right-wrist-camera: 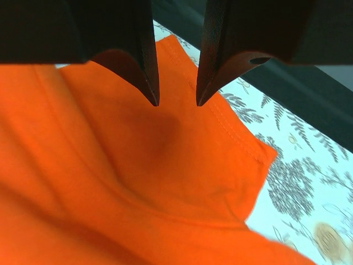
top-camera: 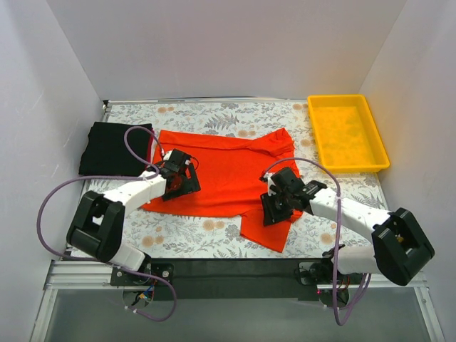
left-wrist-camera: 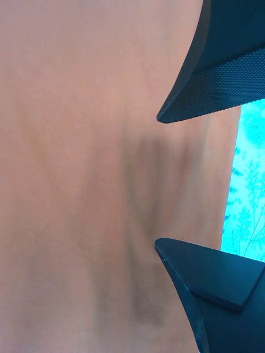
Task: Fold and stack the t-shirts
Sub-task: Flatten the tshirt out
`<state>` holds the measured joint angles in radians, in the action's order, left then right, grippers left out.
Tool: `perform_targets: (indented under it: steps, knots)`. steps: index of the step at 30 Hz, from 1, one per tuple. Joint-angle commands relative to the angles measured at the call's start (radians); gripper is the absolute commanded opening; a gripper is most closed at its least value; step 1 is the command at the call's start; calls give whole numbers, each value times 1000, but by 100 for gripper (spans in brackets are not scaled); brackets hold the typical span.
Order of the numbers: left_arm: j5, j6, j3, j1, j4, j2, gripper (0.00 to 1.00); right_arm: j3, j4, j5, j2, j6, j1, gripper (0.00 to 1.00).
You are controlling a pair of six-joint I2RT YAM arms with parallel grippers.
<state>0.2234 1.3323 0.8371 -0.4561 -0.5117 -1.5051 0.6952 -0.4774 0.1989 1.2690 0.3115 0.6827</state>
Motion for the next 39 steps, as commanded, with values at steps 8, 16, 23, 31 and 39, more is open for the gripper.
perform_targets:
  steps: [8, 16, 23, 31, 39]
  knots:
    - [44, -101, -39, 4, 144, 218, 81, 30, 17, 149, 233, -3, 231, 35]
    - [59, -102, -41, 7, 154, 207, 81, 230, -61, 251, 340, -72, 331, 36]
    - [-33, -130, -32, 5, 157, 184, 81, 348, -124, 1, 179, -117, 5, 44]
    - [-64, -151, -7, 5, 165, 157, 81, 391, 77, -84, 203, -153, -426, 47]
    - [-79, -159, -27, 7, 185, 129, 81, 501, 172, -85, 446, -146, -551, 37]
